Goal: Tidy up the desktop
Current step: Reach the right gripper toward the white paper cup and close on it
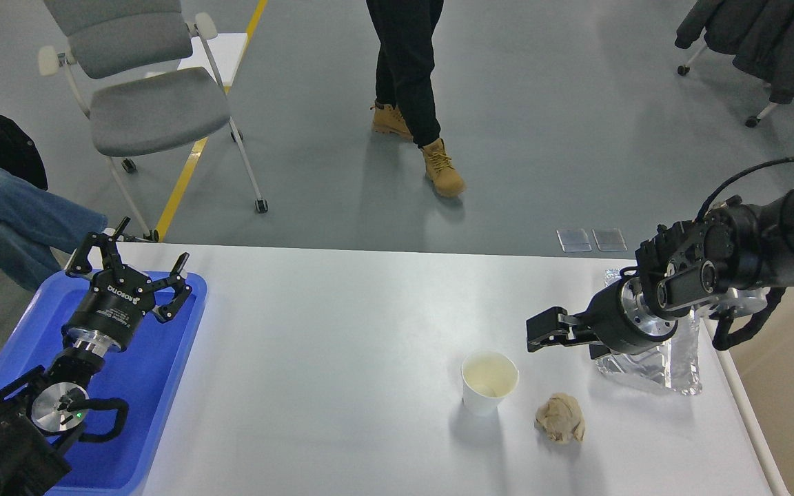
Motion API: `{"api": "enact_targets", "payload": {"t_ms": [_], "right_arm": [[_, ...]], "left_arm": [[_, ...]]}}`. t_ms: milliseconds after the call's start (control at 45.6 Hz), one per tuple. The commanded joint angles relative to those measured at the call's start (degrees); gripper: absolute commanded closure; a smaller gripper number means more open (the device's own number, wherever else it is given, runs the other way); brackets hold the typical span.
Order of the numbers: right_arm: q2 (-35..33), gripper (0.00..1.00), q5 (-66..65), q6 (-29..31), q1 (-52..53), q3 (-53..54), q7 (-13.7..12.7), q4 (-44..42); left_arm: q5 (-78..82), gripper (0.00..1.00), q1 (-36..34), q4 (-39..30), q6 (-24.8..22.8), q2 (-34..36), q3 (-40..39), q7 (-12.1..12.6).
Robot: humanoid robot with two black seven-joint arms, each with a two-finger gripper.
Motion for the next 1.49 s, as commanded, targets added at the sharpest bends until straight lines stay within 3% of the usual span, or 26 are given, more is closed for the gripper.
{"api": "enact_targets", "payload": {"t_ms": [0,965,1118,1272,1381,1469], "right_arm": [[3.13,0.0,1.65,-4.35,-7.49,1.91,-0.05,-3.47],[3.92,0.03,3.06,-12.96,-24.81,5.08,0.21,-15.6],[3.92,0.2,1.57,-15.33,-25.6,5.08,0.56,-15.69],[3.92,0.5,-3.26,-18.76,-26.13,5.08,0.56,-15.87],[3.92,0.89,-5.29,-18.85,-25.87,5.08,0.56,-15.78],[3.92,1.0,-4.85,-18.68,-25.51,5.08,0.47,-15.78]], "left_arm": [[0.0,0.01,-0.04,0.0,0.0,0.0,0.0,0.0],[0.0,0.01,0.05,0.0,0.0,0.0,0.0,0.0],[0.0,0.01,-0.04,0.0,0.0,0.0,0.0,0.0],[0.0,0.01,-0.04,0.0,0.0,0.0,0.0,0.0],[0.0,0.01,-0.04,0.0,0.0,0.0,0.0,0.0],[0.0,0.01,0.05,0.0,0.0,0.0,0.0,0.0]]}}
